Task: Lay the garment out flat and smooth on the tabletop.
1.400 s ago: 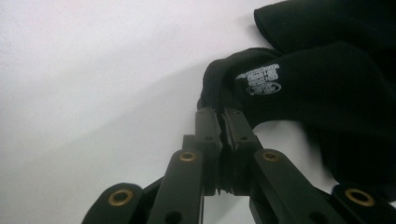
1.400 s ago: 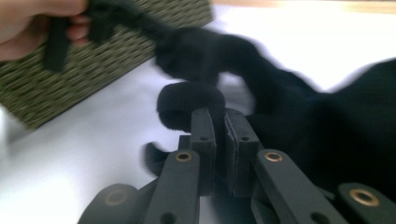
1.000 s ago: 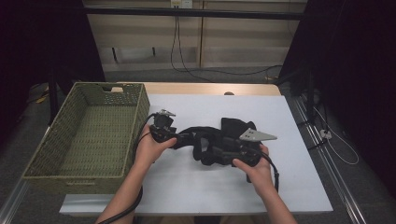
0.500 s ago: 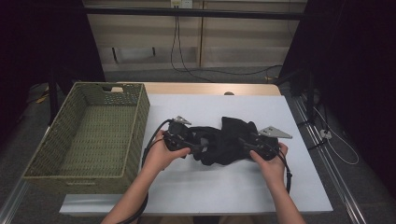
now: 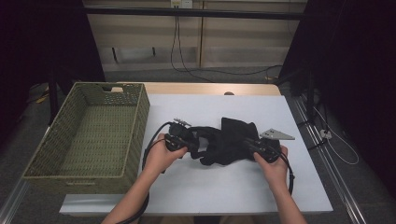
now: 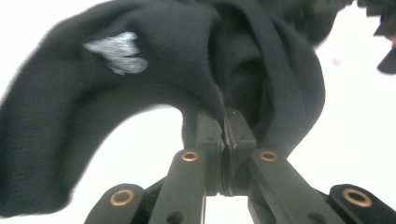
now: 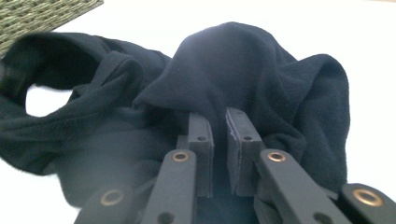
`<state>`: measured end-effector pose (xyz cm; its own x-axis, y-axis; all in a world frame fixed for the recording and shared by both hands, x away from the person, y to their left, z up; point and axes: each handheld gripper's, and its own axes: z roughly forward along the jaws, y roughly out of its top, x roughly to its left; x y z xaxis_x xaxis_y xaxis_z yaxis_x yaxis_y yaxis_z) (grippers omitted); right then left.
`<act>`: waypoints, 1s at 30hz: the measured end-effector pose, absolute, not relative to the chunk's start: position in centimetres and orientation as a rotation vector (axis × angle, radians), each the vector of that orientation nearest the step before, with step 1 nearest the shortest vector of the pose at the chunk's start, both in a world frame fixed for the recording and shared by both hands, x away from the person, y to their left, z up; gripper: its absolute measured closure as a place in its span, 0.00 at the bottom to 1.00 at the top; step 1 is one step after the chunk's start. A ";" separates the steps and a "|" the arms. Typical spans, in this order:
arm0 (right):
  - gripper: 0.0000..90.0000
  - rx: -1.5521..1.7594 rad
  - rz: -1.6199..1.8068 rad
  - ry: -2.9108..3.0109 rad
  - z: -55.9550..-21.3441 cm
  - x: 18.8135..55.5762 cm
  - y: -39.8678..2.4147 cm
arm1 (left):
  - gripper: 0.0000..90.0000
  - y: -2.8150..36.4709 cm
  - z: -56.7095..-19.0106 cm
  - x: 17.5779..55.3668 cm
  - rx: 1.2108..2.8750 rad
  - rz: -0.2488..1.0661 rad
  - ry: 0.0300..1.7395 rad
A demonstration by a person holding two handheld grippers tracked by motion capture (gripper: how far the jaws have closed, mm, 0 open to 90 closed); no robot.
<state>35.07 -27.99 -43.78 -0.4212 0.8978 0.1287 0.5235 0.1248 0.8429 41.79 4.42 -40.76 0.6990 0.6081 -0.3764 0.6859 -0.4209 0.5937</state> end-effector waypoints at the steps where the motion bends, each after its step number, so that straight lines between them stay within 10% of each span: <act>1: 0.92 1.375 1.229 1.995 -43.7 34.9 -28.2 | 0.97 4.8 -40.6 42.0 2.137 -0.122 1.001; 15: 0.93 1.392 1.214 2.030 -43.3 31.8 -31.2 | 0.95 8.0 -41.7 43.9 2.098 0.040 1.197; 23: 0.91 1.381 1.225 2.037 -43.3 32.4 -30.2 | 0.31 5.3 -41.4 42.9 2.119 0.057 1.040; 30: 0.91 1.374 1.219 2.045 -43.6 32.9 -29.3 | 0.30 1.4 -42.7 41.8 2.166 0.052 0.899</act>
<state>32.87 -29.29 -43.62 -0.4429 0.8854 0.1414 0.5456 0.1410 0.8261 41.76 1.43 -42.71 0.7497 0.6171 -0.2390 0.5855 -0.4501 0.6742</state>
